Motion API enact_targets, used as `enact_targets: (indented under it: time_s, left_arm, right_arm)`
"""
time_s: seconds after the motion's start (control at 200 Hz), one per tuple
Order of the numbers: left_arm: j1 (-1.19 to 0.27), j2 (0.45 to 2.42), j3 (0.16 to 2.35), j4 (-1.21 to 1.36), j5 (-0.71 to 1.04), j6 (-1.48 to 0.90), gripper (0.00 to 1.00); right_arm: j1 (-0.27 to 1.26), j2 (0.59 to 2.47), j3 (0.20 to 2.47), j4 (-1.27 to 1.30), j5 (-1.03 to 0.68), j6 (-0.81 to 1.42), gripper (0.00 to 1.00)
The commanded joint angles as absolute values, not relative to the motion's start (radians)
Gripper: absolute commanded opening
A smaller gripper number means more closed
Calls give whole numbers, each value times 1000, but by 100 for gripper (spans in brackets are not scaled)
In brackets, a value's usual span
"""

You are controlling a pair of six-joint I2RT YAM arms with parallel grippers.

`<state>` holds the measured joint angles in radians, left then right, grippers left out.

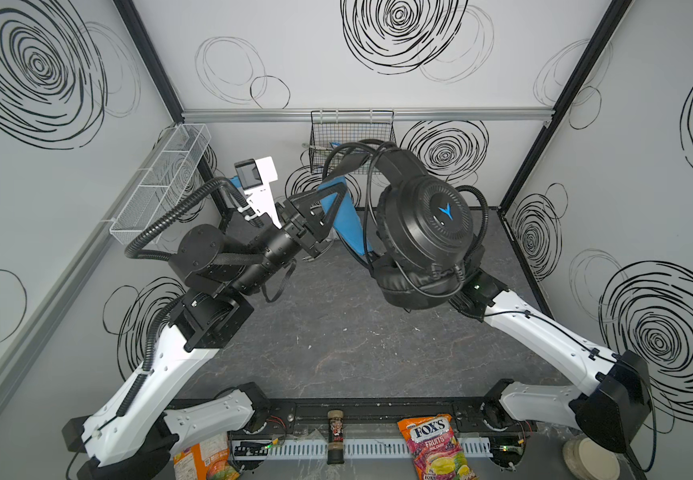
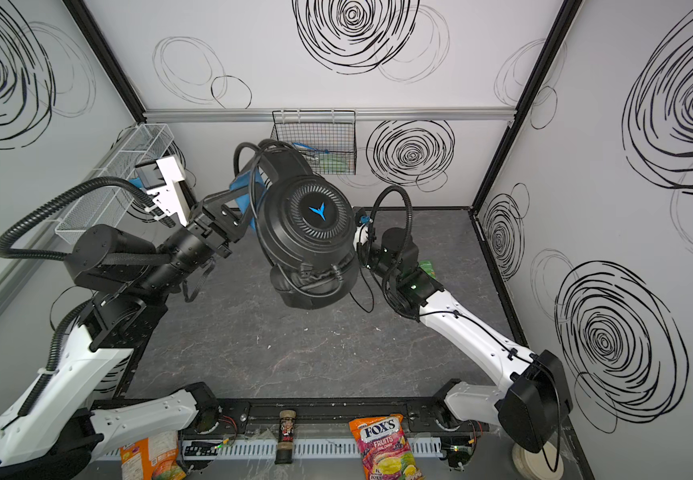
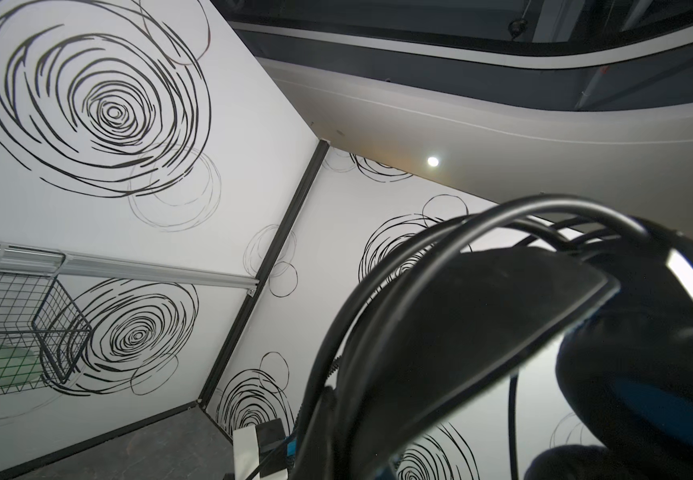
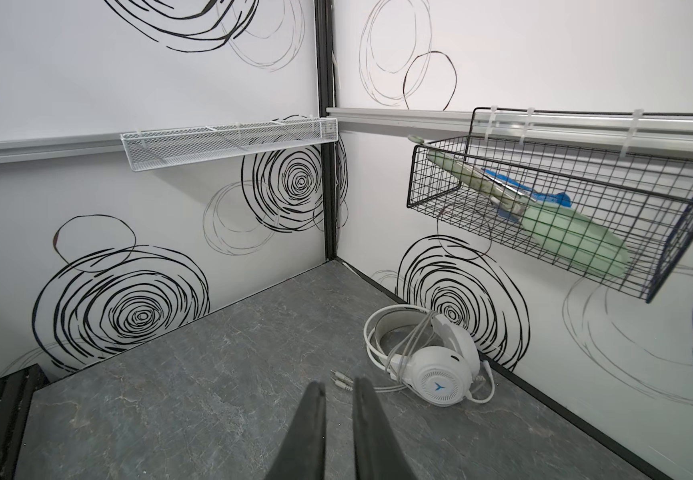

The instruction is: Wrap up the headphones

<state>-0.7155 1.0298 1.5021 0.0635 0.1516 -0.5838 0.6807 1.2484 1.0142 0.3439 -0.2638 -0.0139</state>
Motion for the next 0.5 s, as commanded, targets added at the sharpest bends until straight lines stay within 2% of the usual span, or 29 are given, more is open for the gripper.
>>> enact_targets:
  time_s: [0.0, 0.19, 0.495]
  left_arm:
    - [-700, 1023, 1557, 213, 94, -650, 0]
    - [-687, 1035, 1585, 226, 66, -659, 0]
    - [-656, 1011, 1581, 160, -118, -653, 0]
  right_arm:
    - [689, 1255, 995, 387, -292, 7, 15]
    - [692, 1250, 970, 398, -325, 31, 14]
    - [729, 1227, 946, 301, -334, 0, 2]
